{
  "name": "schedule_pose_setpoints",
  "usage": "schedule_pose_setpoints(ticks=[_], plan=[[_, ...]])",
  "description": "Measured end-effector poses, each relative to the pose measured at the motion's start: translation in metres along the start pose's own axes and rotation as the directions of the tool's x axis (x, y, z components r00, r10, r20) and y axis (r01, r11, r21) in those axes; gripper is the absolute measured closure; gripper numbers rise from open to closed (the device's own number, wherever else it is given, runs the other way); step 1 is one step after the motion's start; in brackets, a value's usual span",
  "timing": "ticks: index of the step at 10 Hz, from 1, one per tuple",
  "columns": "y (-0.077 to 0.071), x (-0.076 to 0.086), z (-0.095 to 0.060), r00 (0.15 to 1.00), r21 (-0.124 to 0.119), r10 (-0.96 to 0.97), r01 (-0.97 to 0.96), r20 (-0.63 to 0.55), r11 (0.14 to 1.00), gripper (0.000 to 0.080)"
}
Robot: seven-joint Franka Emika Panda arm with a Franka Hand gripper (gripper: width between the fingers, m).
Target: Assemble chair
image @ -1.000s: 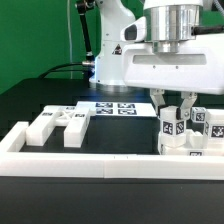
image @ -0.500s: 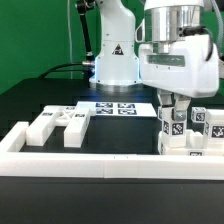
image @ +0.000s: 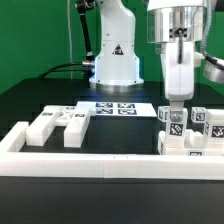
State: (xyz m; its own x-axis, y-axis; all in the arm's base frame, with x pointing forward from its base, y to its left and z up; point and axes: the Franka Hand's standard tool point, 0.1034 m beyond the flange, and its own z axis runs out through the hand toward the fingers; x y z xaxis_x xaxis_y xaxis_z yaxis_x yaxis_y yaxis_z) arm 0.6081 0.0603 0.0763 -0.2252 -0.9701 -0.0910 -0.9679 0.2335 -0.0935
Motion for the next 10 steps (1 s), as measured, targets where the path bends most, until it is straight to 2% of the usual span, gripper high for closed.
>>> schedule_pose_setpoints(ticks=[2,4,5,6,7,8,10], plan=[[-0.0006,0.0008,0.0006,1.0,0.002,0.029,-0.029,0.01,1.0,0.0508],[-0.0004,0.0005,0.0007,1.0,0.002,-0.03,0.03,0.01,1.0,0.0508],[-0.0003,0.0001,0.0007,0.999,0.002,-0.038,0.038,0.01,0.999,0.0337],[-0.0005,0.0002,0.0006,0.995,0.003,-0.096,0.096,0.01,0.995,0.0218],[-0.0004,0.0003,0.0007,0.973,0.003,-0.231,0.231,0.008,0.973,0.0218],[0.0001,-0.0009,0.0008,0.95,0.004,-0.312,0.312,0.008,0.95,0.0164],[0.0016,-0.0047,0.0012,0.856,0.004,-0.518,0.518,0.008,0.856,0.0154]])
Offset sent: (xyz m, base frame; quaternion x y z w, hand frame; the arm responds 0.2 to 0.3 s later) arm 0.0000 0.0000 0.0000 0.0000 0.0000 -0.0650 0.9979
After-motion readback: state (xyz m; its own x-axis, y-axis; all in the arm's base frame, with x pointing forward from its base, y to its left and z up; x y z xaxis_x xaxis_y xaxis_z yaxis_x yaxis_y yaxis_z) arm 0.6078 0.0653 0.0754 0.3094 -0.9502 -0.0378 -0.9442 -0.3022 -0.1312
